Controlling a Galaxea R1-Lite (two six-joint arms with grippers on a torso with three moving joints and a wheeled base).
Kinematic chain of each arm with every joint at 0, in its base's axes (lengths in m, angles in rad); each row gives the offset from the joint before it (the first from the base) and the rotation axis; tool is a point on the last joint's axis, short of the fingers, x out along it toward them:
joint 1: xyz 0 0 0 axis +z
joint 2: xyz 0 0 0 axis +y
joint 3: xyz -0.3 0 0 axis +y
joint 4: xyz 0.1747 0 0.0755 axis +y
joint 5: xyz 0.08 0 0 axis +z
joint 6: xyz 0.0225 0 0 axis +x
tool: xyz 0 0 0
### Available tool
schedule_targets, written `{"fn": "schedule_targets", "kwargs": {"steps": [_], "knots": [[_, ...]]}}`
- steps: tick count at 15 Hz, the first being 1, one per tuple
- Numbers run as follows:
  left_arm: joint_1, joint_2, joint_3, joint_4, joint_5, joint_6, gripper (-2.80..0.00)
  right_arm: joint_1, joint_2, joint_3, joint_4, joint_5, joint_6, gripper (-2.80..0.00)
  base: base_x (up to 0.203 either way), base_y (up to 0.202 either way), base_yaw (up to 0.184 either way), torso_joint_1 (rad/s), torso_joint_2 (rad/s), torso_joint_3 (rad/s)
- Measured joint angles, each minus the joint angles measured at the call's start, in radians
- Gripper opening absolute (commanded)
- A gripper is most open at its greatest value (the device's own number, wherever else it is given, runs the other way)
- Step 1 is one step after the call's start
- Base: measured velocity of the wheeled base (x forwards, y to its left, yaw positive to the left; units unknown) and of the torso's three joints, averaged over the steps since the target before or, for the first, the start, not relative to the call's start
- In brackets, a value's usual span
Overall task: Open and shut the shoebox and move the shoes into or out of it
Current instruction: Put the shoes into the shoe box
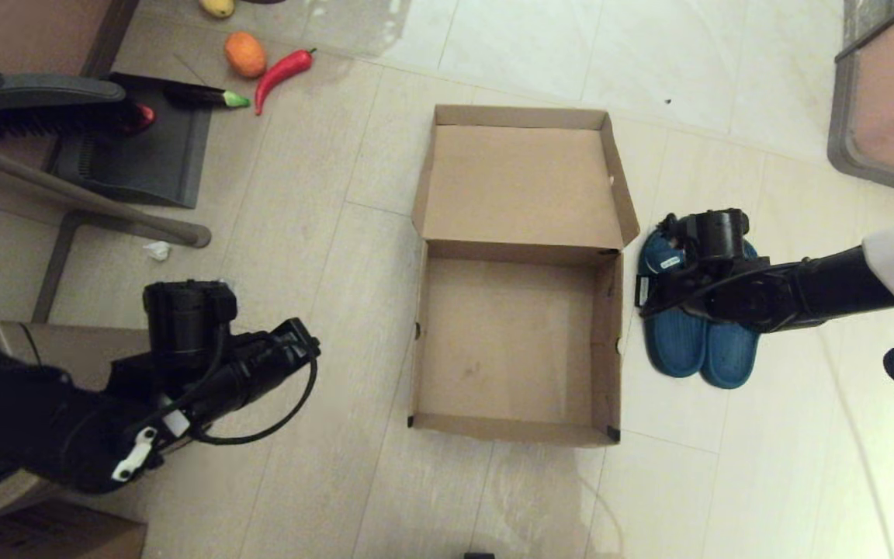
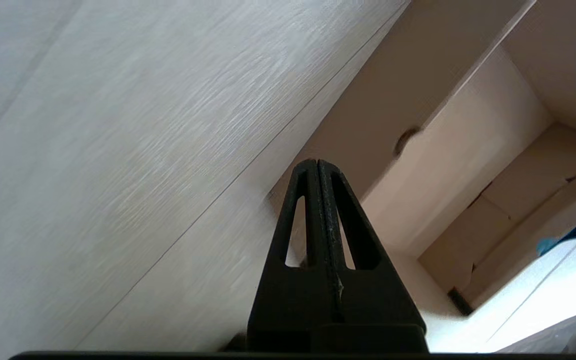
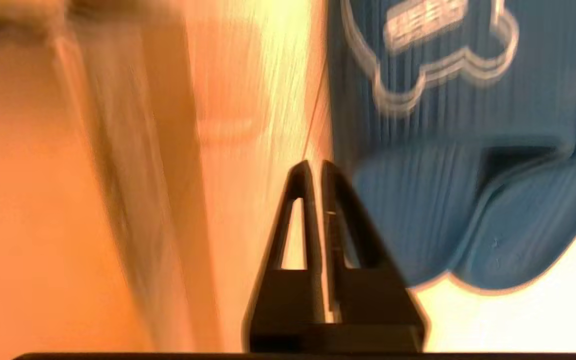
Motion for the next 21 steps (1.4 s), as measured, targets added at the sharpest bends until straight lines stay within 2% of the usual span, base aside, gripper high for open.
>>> {"fn": "schedule_targets", "kwargs": {"steps": [4,11,16,21], "knots": [[-0.032,0.187,-0.174,-0.152,0.0,0.009,-2.8,0.018,0.1,-0.193,0.03,-0.038,-0.002,-2.8,0.0,0.0,0.0,0.0,0.0,0.0],[-0.11,0.375,-0.329,-0.172,0.009,0.013,-2.8,0.093,0.133,-0.224,0.04,-0.032,0.009,-2.8,0.0,0.0,0.0,0.0,0.0,0.0],[-0.121,0.404,-0.285,-0.177,0.01,0.012,-2.8,0.147,0.123,-0.197,0.041,-0.038,0.015,-2.8,0.0,0.0,0.0,0.0,0.0,0.0],[-0.126,0.368,-0.107,-0.25,0.031,0.01,-2.8,0.169,0.068,-0.065,0.029,-0.045,0.032,-2.8,0.0,0.0,0.0,0.0,0.0,0.0]]}}
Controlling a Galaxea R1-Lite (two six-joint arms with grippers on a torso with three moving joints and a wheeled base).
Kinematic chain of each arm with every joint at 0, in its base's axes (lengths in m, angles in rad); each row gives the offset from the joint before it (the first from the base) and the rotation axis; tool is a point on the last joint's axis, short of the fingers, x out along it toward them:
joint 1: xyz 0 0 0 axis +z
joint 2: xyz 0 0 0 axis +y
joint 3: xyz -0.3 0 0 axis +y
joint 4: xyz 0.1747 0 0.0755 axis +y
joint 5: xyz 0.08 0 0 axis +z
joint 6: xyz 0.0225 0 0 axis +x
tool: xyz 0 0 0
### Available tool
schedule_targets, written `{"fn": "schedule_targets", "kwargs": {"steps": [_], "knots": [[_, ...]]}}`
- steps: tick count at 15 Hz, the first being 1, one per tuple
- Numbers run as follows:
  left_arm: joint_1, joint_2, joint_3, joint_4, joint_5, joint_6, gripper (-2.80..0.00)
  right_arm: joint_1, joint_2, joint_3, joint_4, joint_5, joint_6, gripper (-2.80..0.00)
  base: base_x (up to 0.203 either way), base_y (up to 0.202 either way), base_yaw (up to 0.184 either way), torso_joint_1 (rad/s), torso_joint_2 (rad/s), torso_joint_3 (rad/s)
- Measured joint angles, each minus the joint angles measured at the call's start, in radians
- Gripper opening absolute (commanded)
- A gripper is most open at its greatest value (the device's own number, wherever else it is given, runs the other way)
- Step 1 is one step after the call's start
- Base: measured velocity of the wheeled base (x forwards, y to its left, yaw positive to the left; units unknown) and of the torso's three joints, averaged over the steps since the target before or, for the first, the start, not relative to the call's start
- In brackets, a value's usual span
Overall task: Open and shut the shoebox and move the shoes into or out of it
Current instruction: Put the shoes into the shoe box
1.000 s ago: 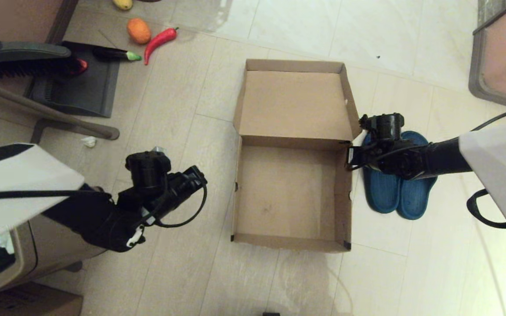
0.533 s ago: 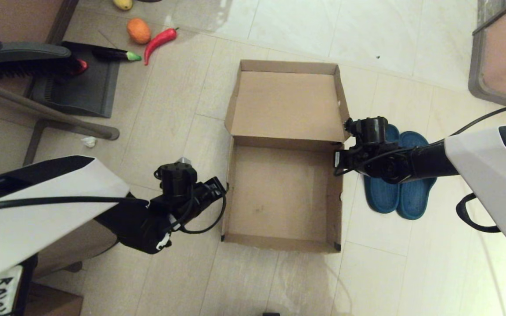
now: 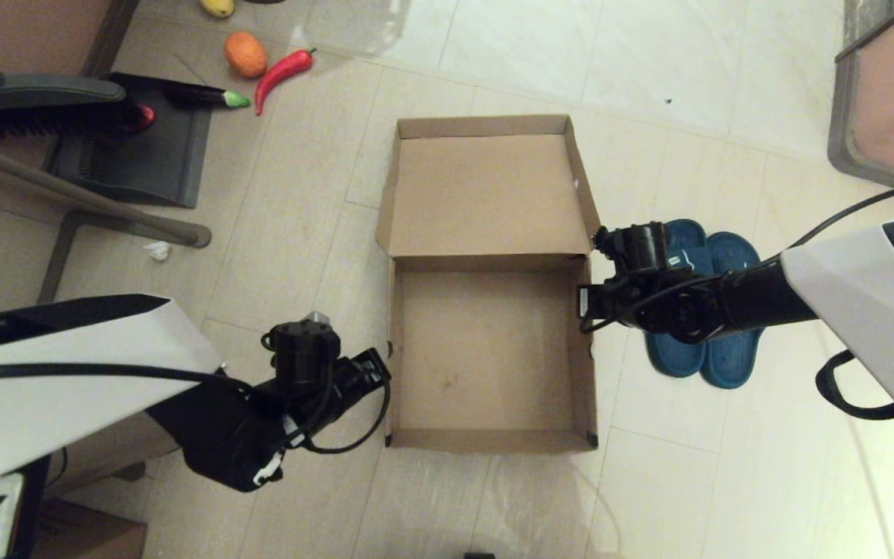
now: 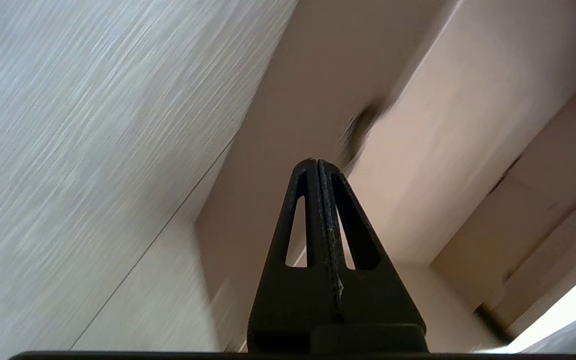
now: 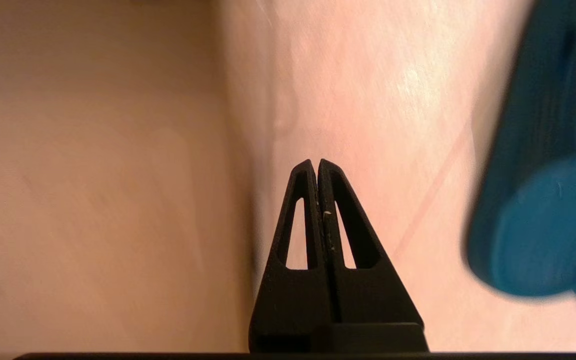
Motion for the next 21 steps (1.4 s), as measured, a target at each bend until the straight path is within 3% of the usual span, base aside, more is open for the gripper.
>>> {"fn": "schedule_targets", "kwargs": {"steps": [4,8,9,14,17,21], "knots": [[-0.005,-0.018,0.143,-0.112,0.033,0.0,-2.8,-0.028,-0.088,0.115,-0.004,-0.001,0.012,-2.8,0.0,0.0,0.0,0.0,0.0,0.0],[-0.005,-0.097,0.248,-0.134,0.044,-0.004,-2.8,-0.087,-0.217,0.276,-0.005,0.001,0.013,-2.8,0.0,0.0,0.0,0.0,0.0,0.0],[-0.005,-0.123,0.266,-0.134,0.046,-0.003,-2.8,-0.118,-0.246,0.313,-0.006,0.005,0.012,0.0,0.0,0.0,0.0,0.0,0.0,0.0],[0.0,-0.245,0.294,-0.126,0.051,0.016,-2.8,-0.268,-0.306,0.384,-0.007,0.065,0.011,0.0,0.0,0.0,0.0,0.0,0.0,0.0],[0.061,-0.282,0.321,-0.131,0.051,0.083,-2.8,-0.333,-0.289,0.379,-0.046,0.078,0.005,0.0,0.0,0.0,0.0,0.0,0.0,0.0],[0.151,-0.314,0.353,-0.133,0.041,0.098,-2.8,-0.381,-0.208,0.374,-0.146,0.121,-0.019,0.0,0.0,0.0,0.0,0.0,0.0,0.0]]}}
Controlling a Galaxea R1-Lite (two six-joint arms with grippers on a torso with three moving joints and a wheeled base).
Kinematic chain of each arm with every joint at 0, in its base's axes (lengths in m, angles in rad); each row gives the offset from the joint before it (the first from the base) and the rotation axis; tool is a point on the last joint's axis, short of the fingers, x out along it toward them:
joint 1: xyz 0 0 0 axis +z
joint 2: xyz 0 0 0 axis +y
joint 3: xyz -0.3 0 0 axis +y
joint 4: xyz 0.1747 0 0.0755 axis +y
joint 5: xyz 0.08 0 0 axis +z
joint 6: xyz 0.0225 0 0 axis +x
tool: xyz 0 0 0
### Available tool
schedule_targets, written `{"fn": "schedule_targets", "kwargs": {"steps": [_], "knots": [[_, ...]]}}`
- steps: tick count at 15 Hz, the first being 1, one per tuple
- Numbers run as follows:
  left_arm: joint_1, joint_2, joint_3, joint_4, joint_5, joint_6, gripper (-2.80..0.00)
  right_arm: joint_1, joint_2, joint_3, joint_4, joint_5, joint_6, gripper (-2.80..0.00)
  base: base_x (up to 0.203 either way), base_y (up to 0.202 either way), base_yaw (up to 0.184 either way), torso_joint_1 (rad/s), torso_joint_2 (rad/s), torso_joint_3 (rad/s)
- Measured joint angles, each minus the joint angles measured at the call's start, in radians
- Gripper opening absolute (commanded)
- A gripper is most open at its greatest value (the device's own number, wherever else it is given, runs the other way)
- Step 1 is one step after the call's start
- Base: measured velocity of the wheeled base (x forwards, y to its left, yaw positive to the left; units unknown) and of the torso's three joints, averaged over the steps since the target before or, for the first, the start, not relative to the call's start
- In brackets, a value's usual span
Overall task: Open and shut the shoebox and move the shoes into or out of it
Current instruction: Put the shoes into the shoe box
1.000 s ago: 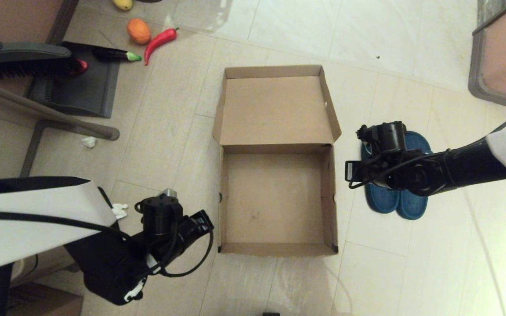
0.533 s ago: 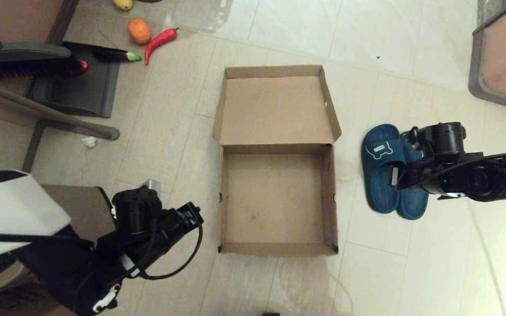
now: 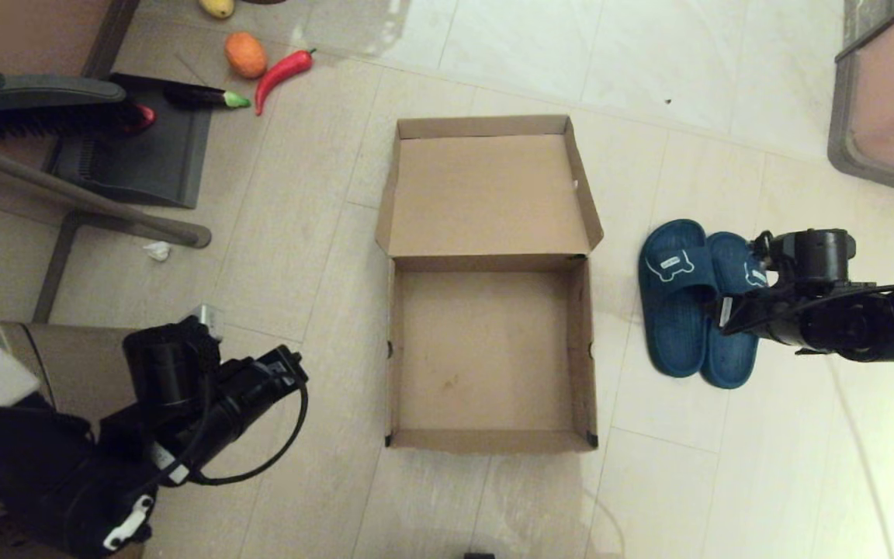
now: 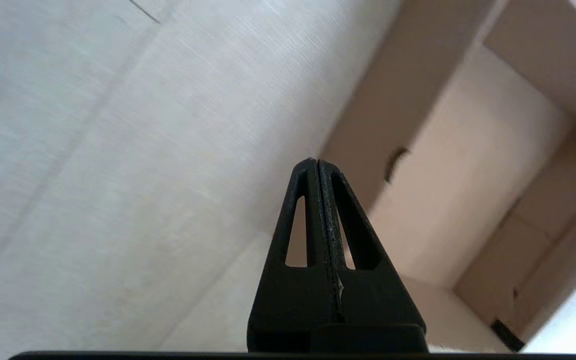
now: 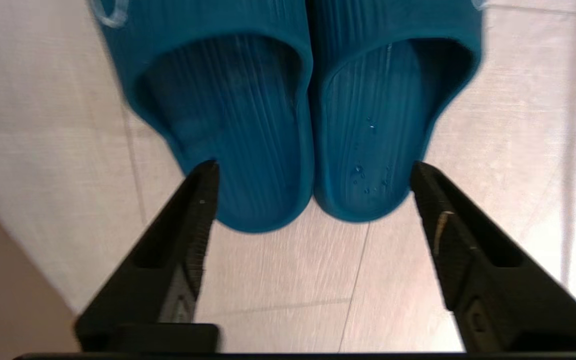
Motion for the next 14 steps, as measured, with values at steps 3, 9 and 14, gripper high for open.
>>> {"fn": "schedule_targets", "kwargs": {"steps": [3,9,14], "knots": [[0.019,-0.022,0.024,0.0,-0.001,0.001,-2.8,-0.013,0.06,-0.023,-0.032,0.05,-0.003,0.0,0.0,0.0,0.0,0.0,0.0,0.0],[0.037,-0.051,0.053,0.0,-0.001,0.001,-2.8,-0.037,0.173,-0.188,-0.034,0.062,0.003,0.0,0.0,0.0,0.0,0.0,0.0,0.0],[0.05,-0.064,0.081,0.0,-0.003,0.001,-2.8,-0.039,0.247,-0.269,-0.035,0.07,0.026,0.0,0.0,0.0,0.0,0.0,0.0,0.0]]}}
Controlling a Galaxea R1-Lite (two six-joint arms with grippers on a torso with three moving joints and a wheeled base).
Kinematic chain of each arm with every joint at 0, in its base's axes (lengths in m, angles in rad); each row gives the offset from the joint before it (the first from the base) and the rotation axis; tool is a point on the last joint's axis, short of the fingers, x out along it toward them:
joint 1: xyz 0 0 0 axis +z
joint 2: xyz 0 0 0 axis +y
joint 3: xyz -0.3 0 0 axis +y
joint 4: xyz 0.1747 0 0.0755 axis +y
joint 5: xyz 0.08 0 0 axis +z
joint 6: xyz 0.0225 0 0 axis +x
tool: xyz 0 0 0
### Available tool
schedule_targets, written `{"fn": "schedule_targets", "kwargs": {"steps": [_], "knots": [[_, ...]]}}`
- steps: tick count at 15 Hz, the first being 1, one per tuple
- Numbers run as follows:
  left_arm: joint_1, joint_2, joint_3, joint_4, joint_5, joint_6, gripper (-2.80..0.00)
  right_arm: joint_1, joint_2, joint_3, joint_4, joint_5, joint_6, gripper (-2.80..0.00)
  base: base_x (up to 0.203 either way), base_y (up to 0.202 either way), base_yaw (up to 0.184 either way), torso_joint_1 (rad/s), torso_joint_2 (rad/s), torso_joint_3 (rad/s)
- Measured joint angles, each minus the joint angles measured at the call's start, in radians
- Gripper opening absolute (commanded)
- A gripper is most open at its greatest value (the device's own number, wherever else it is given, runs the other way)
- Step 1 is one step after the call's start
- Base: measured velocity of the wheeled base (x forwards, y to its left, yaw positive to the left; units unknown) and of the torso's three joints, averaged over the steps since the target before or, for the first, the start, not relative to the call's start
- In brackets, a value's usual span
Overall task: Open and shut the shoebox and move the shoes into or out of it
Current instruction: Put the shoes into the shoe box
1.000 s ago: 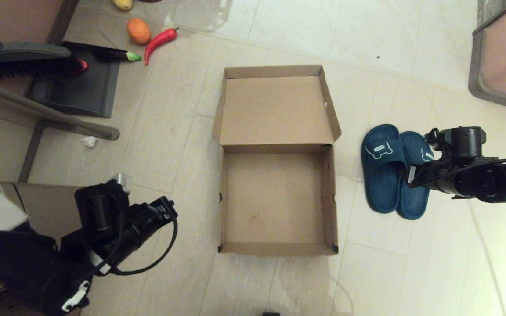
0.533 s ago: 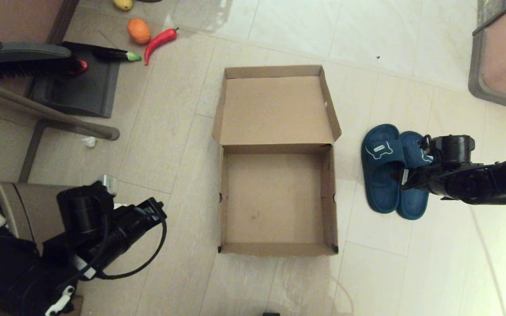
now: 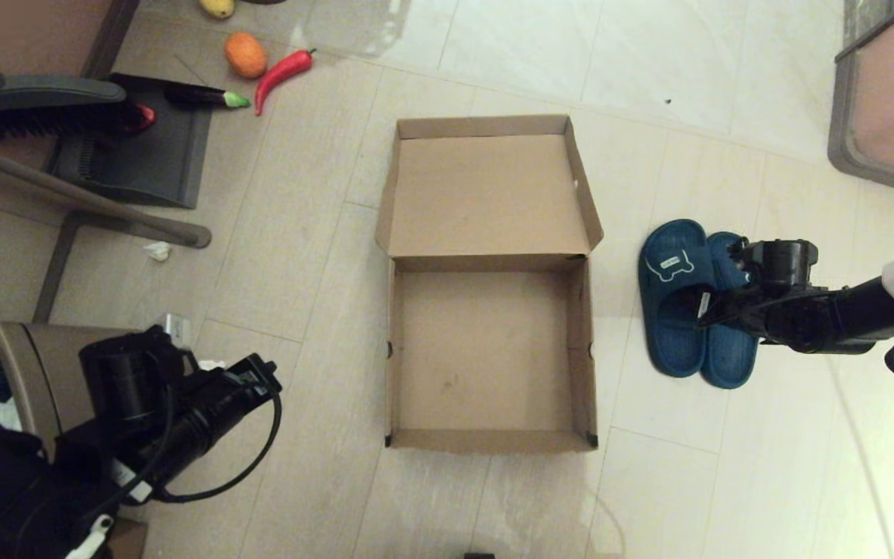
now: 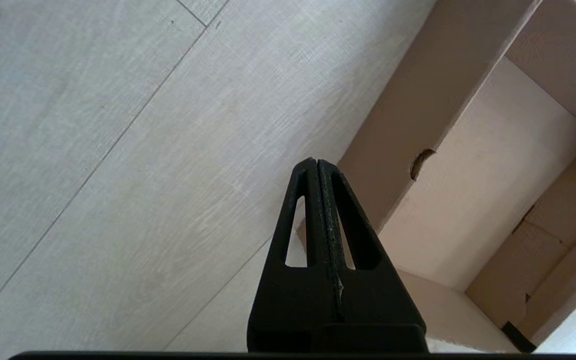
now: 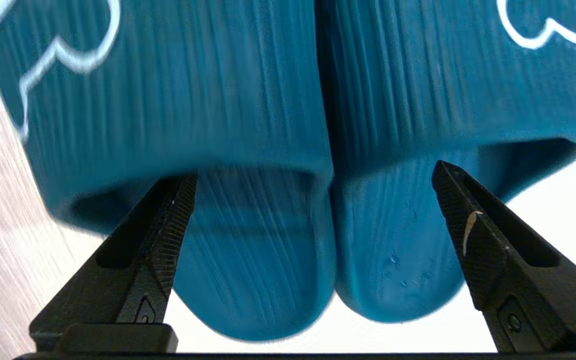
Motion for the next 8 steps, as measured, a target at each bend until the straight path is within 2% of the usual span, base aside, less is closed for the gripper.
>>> {"fn": "schedule_targets", "kwargs": {"steps": [4,8], "knots": [[0.0,-0.003,-0.005,0.0,-0.009,0.002,-2.8,-0.009,0.021,-0.045,-0.001,0.025,0.077,0.0,0.0,0.0,0.0,0.0,0.0,0.0],[0.0,-0.013,-0.002,0.0,-0.018,0.002,-2.8,-0.011,0.049,-0.057,-0.049,0.039,0.073,0.0,0.0,0.0,0.0,0.0,0.0,0.0]]}}
